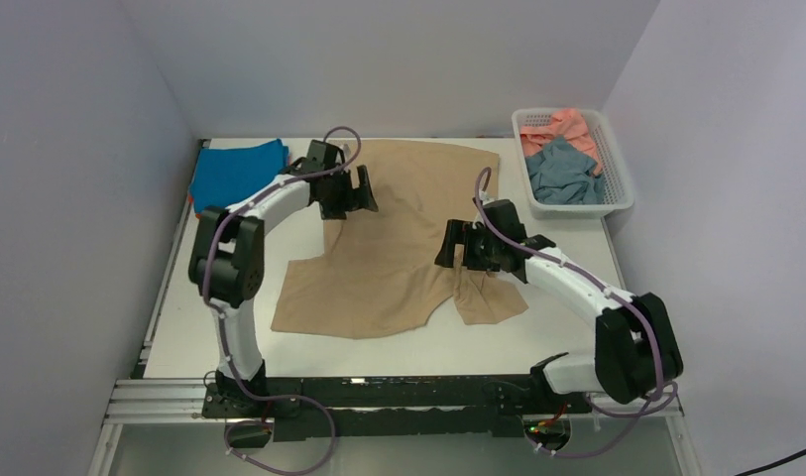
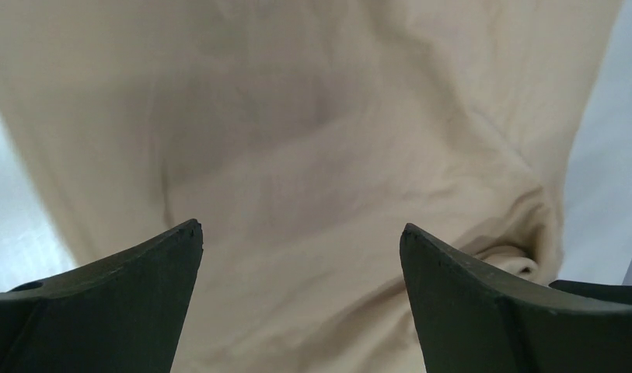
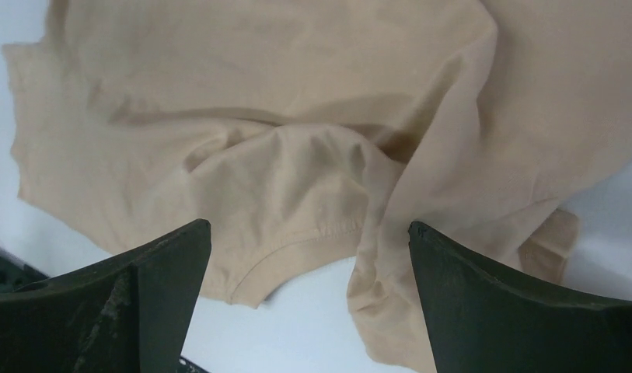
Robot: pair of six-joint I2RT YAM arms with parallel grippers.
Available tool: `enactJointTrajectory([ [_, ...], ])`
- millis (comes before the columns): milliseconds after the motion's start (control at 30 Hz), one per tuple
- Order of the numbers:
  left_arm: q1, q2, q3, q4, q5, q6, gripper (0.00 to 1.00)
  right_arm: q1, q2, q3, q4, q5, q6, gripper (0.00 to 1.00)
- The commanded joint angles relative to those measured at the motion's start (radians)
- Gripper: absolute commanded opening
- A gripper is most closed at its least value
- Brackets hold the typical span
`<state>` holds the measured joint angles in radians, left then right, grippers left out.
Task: Fold and stack the t-shirts
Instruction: Flatten out the tshirt
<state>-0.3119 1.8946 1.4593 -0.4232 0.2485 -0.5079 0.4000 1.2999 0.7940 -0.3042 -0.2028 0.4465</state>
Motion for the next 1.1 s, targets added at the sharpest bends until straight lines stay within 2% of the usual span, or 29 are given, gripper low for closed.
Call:
enactJointTrajectory([
  [0, -0.009, 0.122, 0.061, 0.033, 0.116, 0.024, 0.99, -0.003, 0.080, -0.002, 0.110, 0.046, 0.110, 1.00],
  [133, -0.007, 0.187, 0.060, 0.010, 0.088, 0.018, 0.99, -0.025, 0.153, -0.022, 0.136, 0.069, 0.139, 1.00],
  [233, -0.007, 0.166, -0.022, 0.003, 0.052, 0.001, 0.99, -0.058, 0.239, -0.004, 0.145, 0.038, 0.157, 1.00],
  [300, -0.008, 0.096, -0.136, 0.020, 0.031, -0.027, 0.99, -0.082, 0.304, 0.035, 0.133, 0.041, 0.148, 1.00],
  [467, -0.048, -0.134, -0.568, 0.162, 0.104, -0.125, 0.99, -0.138, 0.507, 0.223, 0.123, 0.029, 0.105, 1.00],
  [533, -0.109, -0.217, -0.693, 0.205, 0.118, -0.180, 0.99, -0.140, 0.591, 0.336, 0.105, 0.039, 0.092, 1.00],
  [633, -0.247, -0.299, -0.789, 0.263, 0.153, -0.259, 0.99, -0.140, 0.732, 0.531, 0.098, 0.017, 0.064, 1.00],
  [733, -0.428, -0.331, -0.794, 0.388, 0.205, -0.311, 0.99, -0.127, 0.880, 0.746, 0.075, -0.032, 0.024, 1.00],
  [833, -0.527, -0.296, -0.646, 0.323, 0.161, -0.243, 0.99, -0.110, 1.008, 0.936, 0.043, -0.076, -0.023, 1.00],
  [900, -0.550, -0.268, -0.571, 0.325, 0.165, -0.218, 0.99, -0.103, 1.071, 1.098, -0.017, -0.095, -0.059, 1.00],
  [967, -0.552, -0.240, -0.532, 0.391, 0.236, -0.228, 0.99, -0.102, 1.097, 1.225, -0.083, -0.107, -0.075, 1.00],
  [1067, -0.551, -0.240, -0.473, 0.308, 0.182, -0.207, 0.99, -0.101, 1.033, 1.241, -0.105, -0.066, -0.108, 1.00],
])
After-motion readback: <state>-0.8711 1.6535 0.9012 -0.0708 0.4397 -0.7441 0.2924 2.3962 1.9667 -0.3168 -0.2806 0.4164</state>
